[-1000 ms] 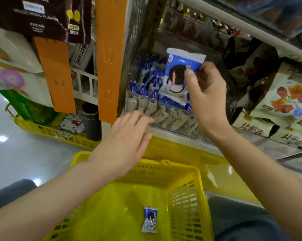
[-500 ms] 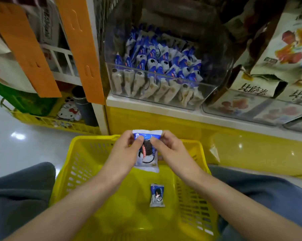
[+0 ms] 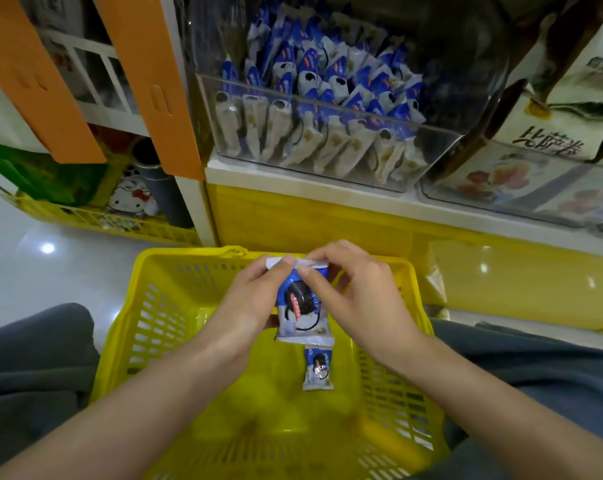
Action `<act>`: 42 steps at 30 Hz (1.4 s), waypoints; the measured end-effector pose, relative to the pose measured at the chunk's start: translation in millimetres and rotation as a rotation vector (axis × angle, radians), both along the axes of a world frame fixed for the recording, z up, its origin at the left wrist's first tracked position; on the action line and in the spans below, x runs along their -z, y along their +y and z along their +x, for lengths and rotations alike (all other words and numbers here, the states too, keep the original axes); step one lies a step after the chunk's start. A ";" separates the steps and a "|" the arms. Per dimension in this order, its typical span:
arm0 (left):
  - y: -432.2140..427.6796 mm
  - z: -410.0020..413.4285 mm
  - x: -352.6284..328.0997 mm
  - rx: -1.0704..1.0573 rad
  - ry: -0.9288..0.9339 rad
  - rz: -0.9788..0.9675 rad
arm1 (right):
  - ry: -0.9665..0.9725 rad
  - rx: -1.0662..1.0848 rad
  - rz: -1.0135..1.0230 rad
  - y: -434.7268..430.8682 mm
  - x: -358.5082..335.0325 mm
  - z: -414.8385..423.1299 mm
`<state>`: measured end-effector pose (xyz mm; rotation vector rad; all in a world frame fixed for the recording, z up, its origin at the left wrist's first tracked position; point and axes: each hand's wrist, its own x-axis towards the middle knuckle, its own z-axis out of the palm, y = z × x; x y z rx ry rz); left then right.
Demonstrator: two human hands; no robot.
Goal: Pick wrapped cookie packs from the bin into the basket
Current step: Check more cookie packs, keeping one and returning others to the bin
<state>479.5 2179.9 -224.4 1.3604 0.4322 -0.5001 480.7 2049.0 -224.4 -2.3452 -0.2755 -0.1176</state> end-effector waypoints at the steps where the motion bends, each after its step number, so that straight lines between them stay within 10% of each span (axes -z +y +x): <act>1: 0.3 -0.2 1.6 0.006 0.006 -0.011 | 0.022 0.019 0.039 -0.1 0.4 -0.1; 10: 6.0 -3.3 2.6 0.071 -0.200 0.094 | 0.580 0.362 0.805 -6.5 1.3 7.3; 15: 13.1 5.9 3.2 -0.019 -0.363 0.279 | 0.816 0.168 0.628 -7.4 10.7 -2.0; 20: 18.6 10.6 4.9 0.092 -0.496 0.424 | 0.508 0.116 0.262 -9.2 14.9 -4.3; 36: 9.8 8.5 8.8 0.256 -0.515 0.285 | 0.504 0.148 0.611 -7.2 3.2 3.9; 42: 9.6 8.3 8.9 0.188 -0.460 0.233 | 0.277 -0.012 0.374 -8.5 0.3 -0.6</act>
